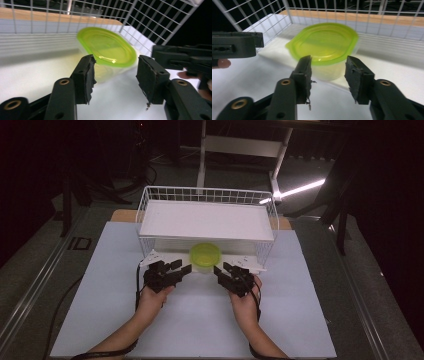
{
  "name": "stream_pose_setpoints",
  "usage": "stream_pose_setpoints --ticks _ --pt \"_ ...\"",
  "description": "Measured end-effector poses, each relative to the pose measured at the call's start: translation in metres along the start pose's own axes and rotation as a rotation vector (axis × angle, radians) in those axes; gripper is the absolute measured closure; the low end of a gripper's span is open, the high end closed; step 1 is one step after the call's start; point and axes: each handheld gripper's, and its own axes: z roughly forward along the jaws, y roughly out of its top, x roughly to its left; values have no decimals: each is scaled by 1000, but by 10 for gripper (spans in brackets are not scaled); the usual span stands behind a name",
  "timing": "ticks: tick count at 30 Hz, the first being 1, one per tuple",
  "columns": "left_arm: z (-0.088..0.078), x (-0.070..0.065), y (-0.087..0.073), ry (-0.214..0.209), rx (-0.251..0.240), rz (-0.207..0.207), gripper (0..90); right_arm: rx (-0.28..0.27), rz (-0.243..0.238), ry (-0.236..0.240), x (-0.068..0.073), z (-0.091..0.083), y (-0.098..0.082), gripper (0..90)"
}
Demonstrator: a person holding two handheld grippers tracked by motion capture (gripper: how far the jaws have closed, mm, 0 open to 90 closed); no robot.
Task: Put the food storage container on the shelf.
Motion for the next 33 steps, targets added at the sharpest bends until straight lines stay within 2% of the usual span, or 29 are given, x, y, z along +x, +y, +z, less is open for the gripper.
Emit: stream_pose_setpoints --ticks 3,4,5,7,9,11,13,14,16,19,22,24,29,33 --pt "-11 -8 -4 7 10 35 411 14 -18 19 6 -2 -3 687" --pt "-15 -11 -5 3 13 53 372 24 -26 23 8 -2 -4 715" --pt "-19 -12 -7 -32 15 71 333 31 -28 25 9 -2 -5 735" --pt "-27 -15 -10 -67 22 85 239 47 -35 23 12 0 -8 789" --pt "-33 -16 -12 -90 28 68 231 61 -43 20 14 1 -11 852" --pt "-39 -17 -15 -90 17 67 118 65 -35 18 16 3 -13 894" --pt "-45 -17 -20 -85 -4 52 81 75 -31 22 17 6 -15 896" --pt "-46 -16 -21 -85 3 50 12 80 -30 22 17 7 -16 897" --pt "-50 -16 -25 -78 0 58 6 90 -30 26 18 10 -18 897" --pt "-56 -17 -31 -57 5 102 7 99 -33 32 20 14 -19 898" --pt "-62 -19 -37 -49 -29 133 7 102 -41 26 22 19 -19 897" --pt "-63 -20 -40 -48 -30 149 7 103 -38 16 22 23 -19 897" --pt "-65 -19 -43 -36 -45 157 7 119 -22 10 20 33 -17 897" --pt "-67 -15 -42 -54 -77 147 7 125 0 0 17 42 -16 897"
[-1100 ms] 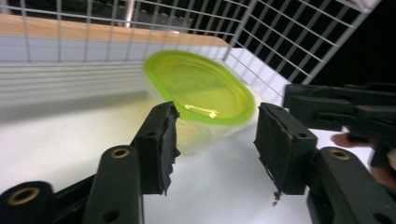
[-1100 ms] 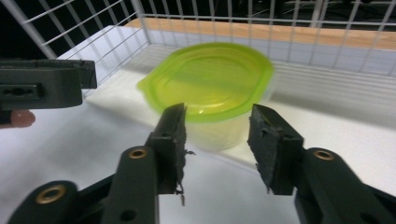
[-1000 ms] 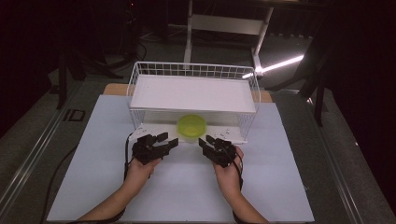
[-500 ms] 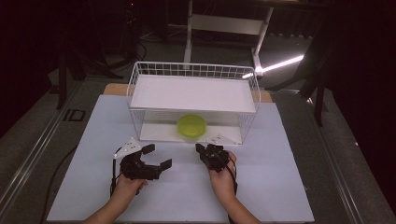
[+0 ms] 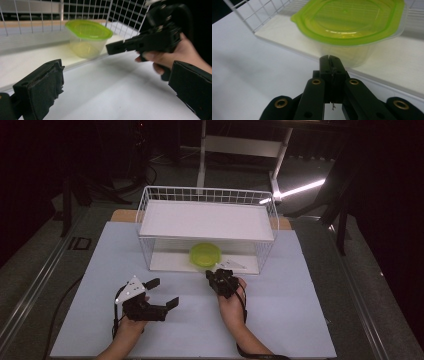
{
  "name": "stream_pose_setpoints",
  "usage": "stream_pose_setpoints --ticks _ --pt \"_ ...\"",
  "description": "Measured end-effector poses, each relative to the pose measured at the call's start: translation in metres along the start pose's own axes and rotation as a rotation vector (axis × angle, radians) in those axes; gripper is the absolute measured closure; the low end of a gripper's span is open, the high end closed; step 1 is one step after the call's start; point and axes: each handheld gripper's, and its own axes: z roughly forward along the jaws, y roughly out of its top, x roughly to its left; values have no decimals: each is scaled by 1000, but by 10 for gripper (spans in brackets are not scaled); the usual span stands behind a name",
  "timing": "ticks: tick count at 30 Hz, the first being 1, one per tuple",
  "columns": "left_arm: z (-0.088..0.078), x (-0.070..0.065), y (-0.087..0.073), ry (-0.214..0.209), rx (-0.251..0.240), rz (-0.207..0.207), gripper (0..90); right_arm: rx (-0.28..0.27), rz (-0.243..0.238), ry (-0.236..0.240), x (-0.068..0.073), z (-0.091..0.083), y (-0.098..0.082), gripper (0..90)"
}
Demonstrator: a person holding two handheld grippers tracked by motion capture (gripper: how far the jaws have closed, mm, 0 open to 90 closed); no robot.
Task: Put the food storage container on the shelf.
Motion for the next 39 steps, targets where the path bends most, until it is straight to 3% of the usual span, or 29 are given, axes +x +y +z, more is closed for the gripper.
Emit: stream_pose_setpoints --ticks 21,27,30,35,39 --pt "-2 5 -1 8 -1 10 7 9 32 -48 -11 33 20 897" --pt "-2 9 -3 25 2 13 7 16 15 -61 -10 40 25 895" --pt "-3 10 -3 30 3 17 7 22 21 -51 -9 39 24 883" --pt "-3 10 -2 5 -1 8 7 32 -19 -43 -5 28 15 860" --pt "-1 9 -1 -31 21 24 7 15 -39 -16 0 12 9 754"
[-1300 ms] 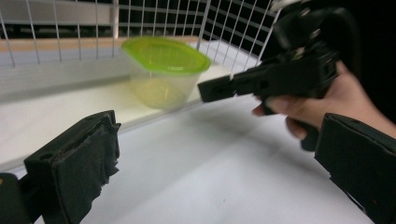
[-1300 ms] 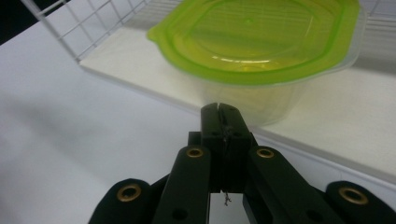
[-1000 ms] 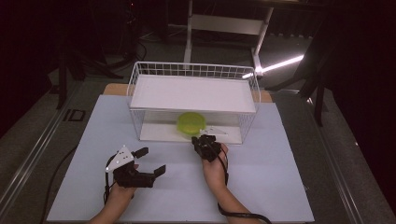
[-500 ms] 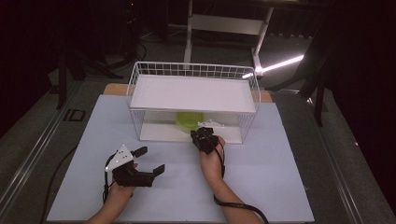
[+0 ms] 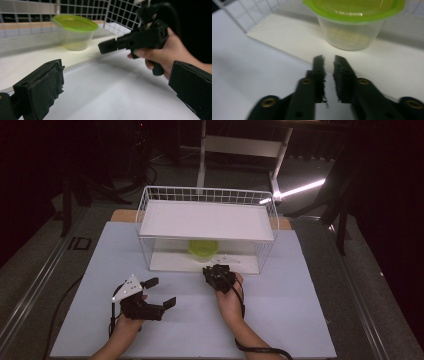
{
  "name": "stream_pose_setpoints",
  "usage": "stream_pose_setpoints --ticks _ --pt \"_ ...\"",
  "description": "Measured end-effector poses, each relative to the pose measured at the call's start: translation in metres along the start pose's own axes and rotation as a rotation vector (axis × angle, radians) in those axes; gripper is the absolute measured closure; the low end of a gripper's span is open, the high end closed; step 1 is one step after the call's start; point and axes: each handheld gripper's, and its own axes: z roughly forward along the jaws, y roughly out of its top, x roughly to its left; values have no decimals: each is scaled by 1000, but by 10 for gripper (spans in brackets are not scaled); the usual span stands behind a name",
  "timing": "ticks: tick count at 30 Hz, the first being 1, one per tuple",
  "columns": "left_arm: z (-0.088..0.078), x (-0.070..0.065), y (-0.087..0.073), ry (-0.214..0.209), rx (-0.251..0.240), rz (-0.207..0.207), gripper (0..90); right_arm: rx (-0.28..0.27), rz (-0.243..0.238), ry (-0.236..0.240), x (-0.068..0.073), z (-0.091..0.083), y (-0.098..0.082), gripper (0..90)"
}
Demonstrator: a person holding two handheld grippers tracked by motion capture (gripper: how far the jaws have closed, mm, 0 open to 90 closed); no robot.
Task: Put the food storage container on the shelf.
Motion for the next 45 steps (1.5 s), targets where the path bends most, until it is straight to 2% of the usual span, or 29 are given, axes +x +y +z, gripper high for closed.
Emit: stream_pose_setpoints --ticks 2,4,5,8,10,12,13,14,15,18,20,25,28,37,43,45 --pt "1 -2 2 -4 1 0 7 -12 -7 20 2 -8 -1 665" --pt "1 -4 4 -2 6 12 7 -24 -38 20 4 -16 -2 602" --pt "1 -5 6 -1 5 19 7 -37 -46 23 4 -21 -2 531" --pt "2 -7 10 -6 3 21 7 -56 -52 41 5 -34 -3 424" --pt "1 -9 12 -12 2 17 7 -82 -56 86 6 -42 -4 302" --pt "-1 -9 13 -14 5 13 7 -83 -101 109 7 -50 -5 257" --pt "-1 -9 13 -14 5 13 7 -83 -101 109 7 -50 -5 257" --pt "-3 -9 12 -14 13 16 7 -86 -109 114 8 -53 -5 214" --pt "-5 -9 12 -12 16 17 7 -98 -88 158 7 -57 -7 171" --pt "-11 -6 10 3 21 14 7 -112 -66 180 6 -65 -11 170" --pt "-16 -5 9 11 21 7 7 -110 -84 175 6 -72 -16 169" --pt "-26 -5 8 18 30 12 7 -123 -74 186 0 -90 -23 165" --pt "-32 -5 7 20 36 15 7 -133 -88 167 -6 -101 -27 165" --pt "-43 -7 1 24 50 -10 7 -137 -66 152 -26 -134 -42 166" --pt "-48 -9 -3 26 48 -2 7 -110 -89 132 -35 -149 -57 165" --pt "-49 -10 -5 29 45 8 7 -117 -97 119 -37 -153 -62 165"
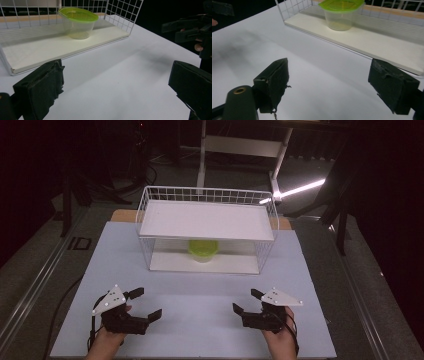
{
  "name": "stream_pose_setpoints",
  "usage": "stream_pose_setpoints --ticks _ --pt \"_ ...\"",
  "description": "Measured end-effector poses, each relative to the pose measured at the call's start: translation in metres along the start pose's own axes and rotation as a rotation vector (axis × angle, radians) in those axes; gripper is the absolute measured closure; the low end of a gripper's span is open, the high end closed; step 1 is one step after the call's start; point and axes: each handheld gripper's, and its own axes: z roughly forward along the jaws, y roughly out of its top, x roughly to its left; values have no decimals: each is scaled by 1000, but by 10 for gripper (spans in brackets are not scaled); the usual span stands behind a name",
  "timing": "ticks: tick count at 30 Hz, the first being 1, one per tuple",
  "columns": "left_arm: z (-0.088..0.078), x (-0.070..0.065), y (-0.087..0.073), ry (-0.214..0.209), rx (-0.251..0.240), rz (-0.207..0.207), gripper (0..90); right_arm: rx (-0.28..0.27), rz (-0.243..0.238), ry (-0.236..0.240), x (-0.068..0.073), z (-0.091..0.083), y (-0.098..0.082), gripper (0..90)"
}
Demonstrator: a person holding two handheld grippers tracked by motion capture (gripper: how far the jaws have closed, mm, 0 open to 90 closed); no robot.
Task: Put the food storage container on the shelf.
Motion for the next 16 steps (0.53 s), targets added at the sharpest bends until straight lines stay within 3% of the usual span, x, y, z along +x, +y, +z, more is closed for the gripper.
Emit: stream_pose_setpoints --ticks 9,16 --pt "0 0 -9 13 6 44 7 -4 -20 -24 -6 -4 -10 166" --pt "1 1 -10 12 -7 34 7 5 -30 -22 -8 -1 -14 166"
